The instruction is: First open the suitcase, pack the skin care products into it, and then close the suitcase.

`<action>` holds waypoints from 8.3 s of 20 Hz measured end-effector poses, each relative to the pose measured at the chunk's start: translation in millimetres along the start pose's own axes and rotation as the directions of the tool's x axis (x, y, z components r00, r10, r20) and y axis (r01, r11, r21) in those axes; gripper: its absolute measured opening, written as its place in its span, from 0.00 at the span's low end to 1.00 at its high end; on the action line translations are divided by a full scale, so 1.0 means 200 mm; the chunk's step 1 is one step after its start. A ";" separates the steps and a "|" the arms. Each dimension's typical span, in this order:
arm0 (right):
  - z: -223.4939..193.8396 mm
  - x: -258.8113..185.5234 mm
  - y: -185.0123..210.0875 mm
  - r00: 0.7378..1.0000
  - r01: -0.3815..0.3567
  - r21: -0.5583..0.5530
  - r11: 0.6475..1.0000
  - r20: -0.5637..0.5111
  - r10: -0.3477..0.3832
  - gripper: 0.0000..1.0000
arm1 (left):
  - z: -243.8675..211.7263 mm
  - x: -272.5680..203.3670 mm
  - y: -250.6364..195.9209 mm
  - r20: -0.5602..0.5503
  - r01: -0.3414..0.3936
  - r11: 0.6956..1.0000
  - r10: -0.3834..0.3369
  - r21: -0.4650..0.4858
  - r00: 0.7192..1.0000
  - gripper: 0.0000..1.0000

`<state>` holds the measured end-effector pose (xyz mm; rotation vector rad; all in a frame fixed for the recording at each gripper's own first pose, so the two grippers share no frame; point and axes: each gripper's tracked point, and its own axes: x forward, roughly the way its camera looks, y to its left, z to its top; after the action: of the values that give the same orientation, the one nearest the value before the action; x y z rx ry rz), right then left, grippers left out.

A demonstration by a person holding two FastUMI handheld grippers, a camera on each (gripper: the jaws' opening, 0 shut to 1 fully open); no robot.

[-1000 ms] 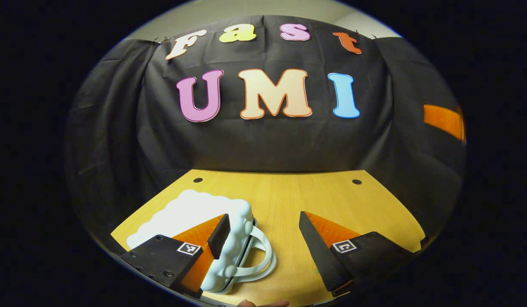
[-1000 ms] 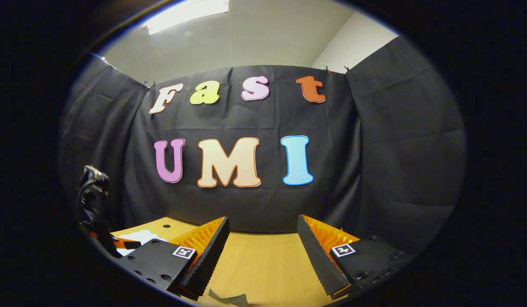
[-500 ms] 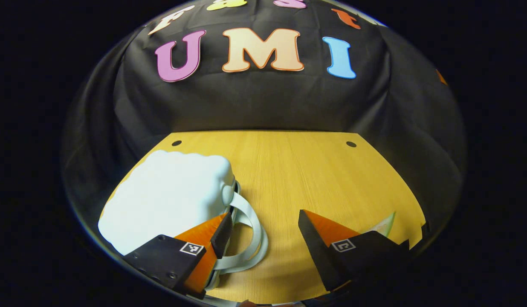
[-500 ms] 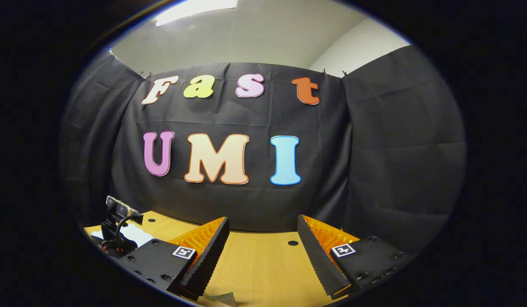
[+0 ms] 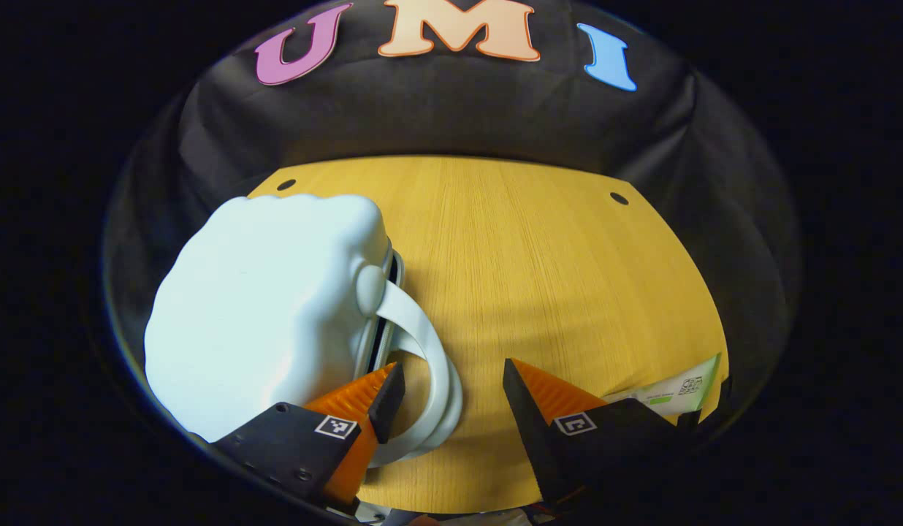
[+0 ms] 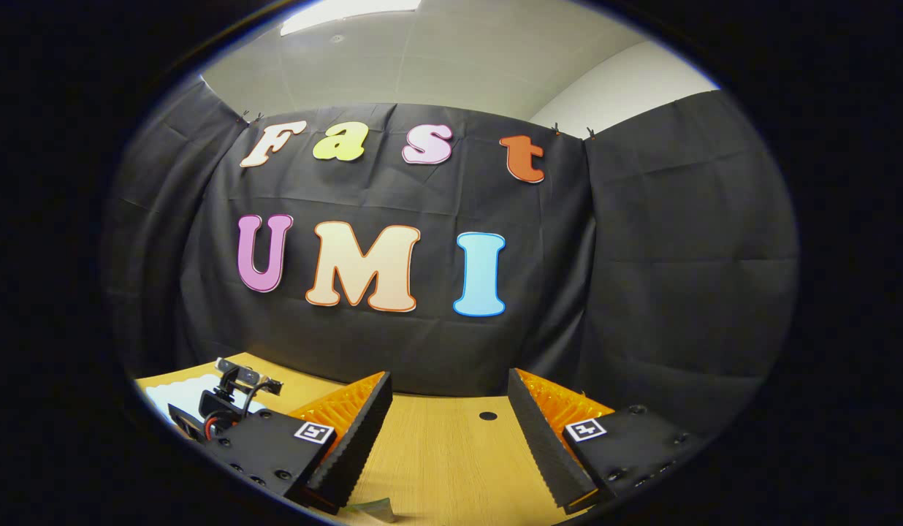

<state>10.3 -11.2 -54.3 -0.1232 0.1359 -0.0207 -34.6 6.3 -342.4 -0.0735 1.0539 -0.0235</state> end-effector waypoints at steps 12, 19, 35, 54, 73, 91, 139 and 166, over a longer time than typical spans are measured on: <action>-0.04 -0.01 -0.03 1.000 0.017 -0.007 1.000 -0.003 -0.017 0.98 | -0.08 0.08 0.02 -0.119 -0.001 0.999 0.005 0.034 0.993 0.31; -0.05 0.00 0.00 1.000 -0.013 -0.001 1.000 0.015 0.013 0.99 | -0.01 0.02 0.02 -0.090 -0.029 0.984 0.045 0.176 0.995 0.05; -0.06 0.04 0.10 0.996 -0.080 0.063 0.995 0.040 0.078 0.99 | 0.33 -0.34 0.11 0.033 -0.037 0.988 0.033 0.147 0.999 0.01; -0.04 0.04 0.34 0.991 -0.131 0.062 0.989 0.048 0.128 0.98 | 0.84 -0.84 0.97 0.324 -0.292 0.955 0.261 0.049 0.909 0.01; -0.01 0.01 0.75 0.995 -0.065 0.049 0.997 0.072 0.062 0.98 | 0.73 -0.80 2.05 0.320 -0.416 0.895 0.446 -0.160 0.836 0.00; -0.01 0.00 0.85 0.997 -0.054 0.003 0.999 0.055 0.054 0.98 | 0.56 -0.67 2.47 0.335 -0.506 0.831 0.557 -0.232 0.760 0.34; -0.02 -0.07 0.07 0.960 -0.269 0.051 0.962 0.092 0.264 0.99 | 0.41 -0.62 -0.42 0.546 0.053 0.994 -0.095 0.092 0.832 0.81; -0.27 -0.20 0.01 0.951 -0.308 -0.039 0.951 0.004 0.308 0.99 | -0.21 0.14 -0.70 0.257 0.207 0.978 -0.202 0.007 0.945 0.55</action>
<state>-37.2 -15.3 -101.5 -0.1389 0.1444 0.2951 -56.2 -137.4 -377.2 -0.1997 0.7836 -0.1871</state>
